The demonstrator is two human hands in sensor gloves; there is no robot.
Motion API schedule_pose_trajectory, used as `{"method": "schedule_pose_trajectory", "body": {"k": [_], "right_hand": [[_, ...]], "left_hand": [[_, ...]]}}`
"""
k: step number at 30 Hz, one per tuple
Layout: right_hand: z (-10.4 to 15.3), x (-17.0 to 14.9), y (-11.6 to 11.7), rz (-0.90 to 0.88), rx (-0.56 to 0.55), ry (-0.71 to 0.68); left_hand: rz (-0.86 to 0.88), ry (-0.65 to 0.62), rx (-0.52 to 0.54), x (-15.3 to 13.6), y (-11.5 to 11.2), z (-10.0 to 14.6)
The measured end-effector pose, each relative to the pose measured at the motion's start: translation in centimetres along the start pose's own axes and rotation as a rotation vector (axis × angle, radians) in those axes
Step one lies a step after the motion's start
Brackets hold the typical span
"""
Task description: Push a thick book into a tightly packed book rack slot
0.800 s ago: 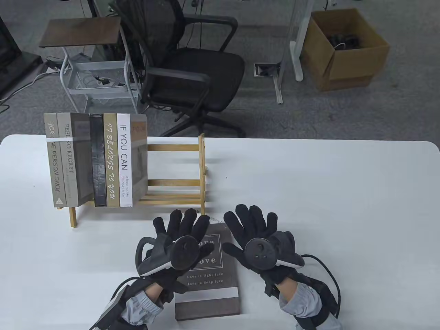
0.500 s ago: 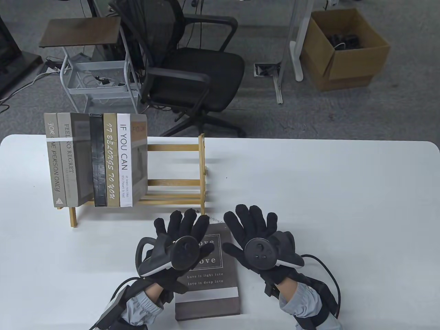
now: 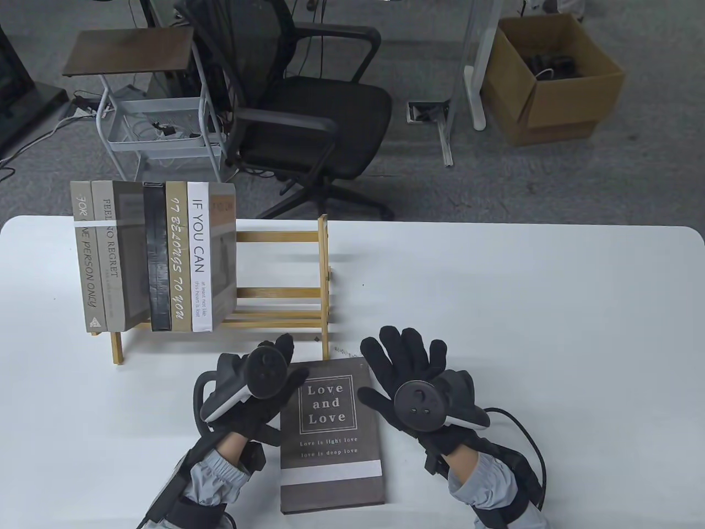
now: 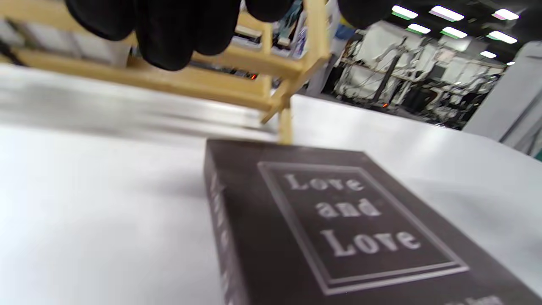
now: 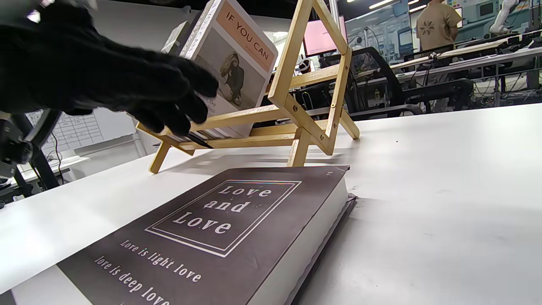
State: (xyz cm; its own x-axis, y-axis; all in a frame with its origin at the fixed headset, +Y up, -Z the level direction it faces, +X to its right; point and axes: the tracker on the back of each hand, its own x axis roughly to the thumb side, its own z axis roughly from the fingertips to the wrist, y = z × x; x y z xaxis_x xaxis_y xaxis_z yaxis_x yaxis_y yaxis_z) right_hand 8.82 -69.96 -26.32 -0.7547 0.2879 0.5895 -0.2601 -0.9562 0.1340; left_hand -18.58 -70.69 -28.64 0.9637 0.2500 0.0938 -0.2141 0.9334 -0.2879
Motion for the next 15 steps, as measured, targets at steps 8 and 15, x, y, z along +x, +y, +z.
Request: {"method": "schedule_pose_trajectory", "body": {"k": [8, 15], "right_hand": [[0.0, 0.0, 0.0, -0.001, -0.002, -0.002], [0.0, 0.1, 0.0, -0.001, 0.001, -0.006]], "left_hand": [[0.000, 0.067, -0.107, -1.6, -2.7, -2.9], [-0.011, 0.118, -0.146, -2.2, -4.4, -4.8]]}}
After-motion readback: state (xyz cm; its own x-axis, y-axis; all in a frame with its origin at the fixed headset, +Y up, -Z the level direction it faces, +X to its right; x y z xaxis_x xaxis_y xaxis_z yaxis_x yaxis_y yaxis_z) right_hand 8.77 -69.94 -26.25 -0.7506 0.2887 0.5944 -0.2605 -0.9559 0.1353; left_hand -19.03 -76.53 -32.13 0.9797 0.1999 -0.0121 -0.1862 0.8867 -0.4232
